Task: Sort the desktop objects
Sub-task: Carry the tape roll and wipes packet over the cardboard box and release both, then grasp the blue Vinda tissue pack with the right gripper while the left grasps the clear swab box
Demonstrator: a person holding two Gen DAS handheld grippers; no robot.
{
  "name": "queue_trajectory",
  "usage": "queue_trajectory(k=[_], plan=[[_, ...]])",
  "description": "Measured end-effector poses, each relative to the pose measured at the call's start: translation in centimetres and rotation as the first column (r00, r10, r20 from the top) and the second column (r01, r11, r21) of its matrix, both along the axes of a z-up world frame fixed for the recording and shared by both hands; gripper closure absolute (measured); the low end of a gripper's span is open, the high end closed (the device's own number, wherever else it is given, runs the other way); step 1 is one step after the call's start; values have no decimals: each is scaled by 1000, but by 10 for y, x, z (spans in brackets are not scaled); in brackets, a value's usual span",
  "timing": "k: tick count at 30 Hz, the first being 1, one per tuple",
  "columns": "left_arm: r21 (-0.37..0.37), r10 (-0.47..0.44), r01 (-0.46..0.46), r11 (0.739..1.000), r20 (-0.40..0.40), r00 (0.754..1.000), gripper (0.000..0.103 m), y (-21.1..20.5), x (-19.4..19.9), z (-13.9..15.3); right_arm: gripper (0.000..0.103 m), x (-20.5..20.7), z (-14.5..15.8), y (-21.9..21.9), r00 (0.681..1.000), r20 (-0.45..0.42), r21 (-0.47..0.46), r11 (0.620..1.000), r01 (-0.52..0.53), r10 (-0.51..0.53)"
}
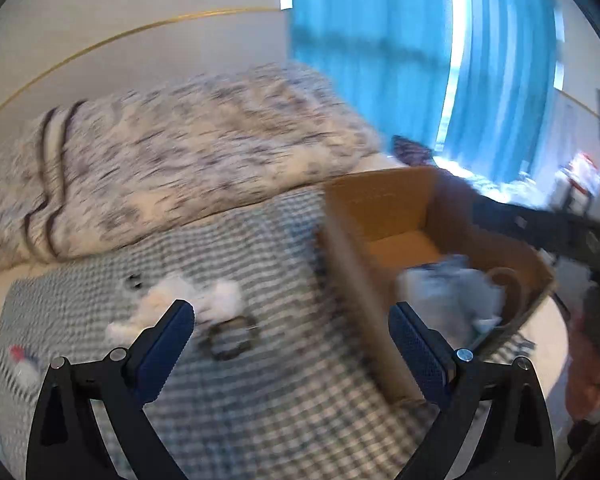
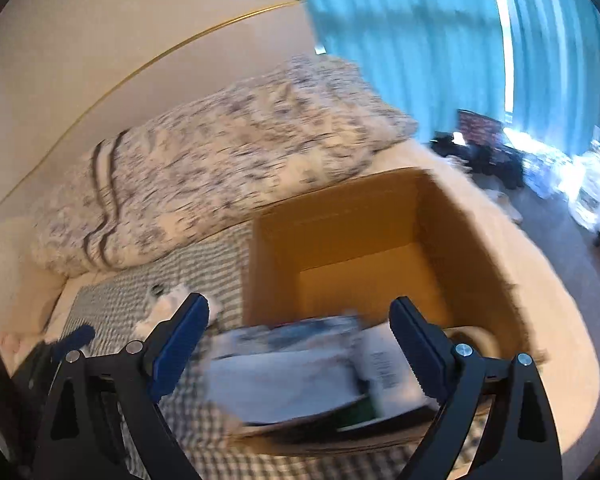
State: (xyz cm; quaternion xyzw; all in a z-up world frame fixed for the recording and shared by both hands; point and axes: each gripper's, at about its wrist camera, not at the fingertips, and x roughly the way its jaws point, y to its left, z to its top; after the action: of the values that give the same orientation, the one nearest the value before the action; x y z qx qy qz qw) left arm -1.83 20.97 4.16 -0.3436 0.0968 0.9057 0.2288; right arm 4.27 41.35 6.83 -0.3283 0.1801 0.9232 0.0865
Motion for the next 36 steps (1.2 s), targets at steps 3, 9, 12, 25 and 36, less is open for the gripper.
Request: queue_trajectory(k=[3, 9, 12, 25, 36], plan=[[0, 126, -126, 992, -16, 992, 0, -52, -14, 6, 11, -15, 1, -41, 996, -3, 16, 996, -90, 90], [2, 356, -356, 934, -14, 934, 0, -156, -41, -9, 11, -42, -4, -132, 961, 1, 61, 959, -277, 278], [-19, 437, -437, 899, 11, 899, 0, -207, -52, -25, 11, -53, -15, -174, 930, 25, 89, 926, -368, 367], [-73, 670, -666, 742, 117, 733, 0, -367, -139, -66, 11, -122, -99, -324, 767, 105, 60, 765, -641, 633], [-71, 668, -669, 740, 199, 717, 0, -397, -176, -141, 11, -198, -181, -361, 708, 252, 41, 723, -689, 660]])
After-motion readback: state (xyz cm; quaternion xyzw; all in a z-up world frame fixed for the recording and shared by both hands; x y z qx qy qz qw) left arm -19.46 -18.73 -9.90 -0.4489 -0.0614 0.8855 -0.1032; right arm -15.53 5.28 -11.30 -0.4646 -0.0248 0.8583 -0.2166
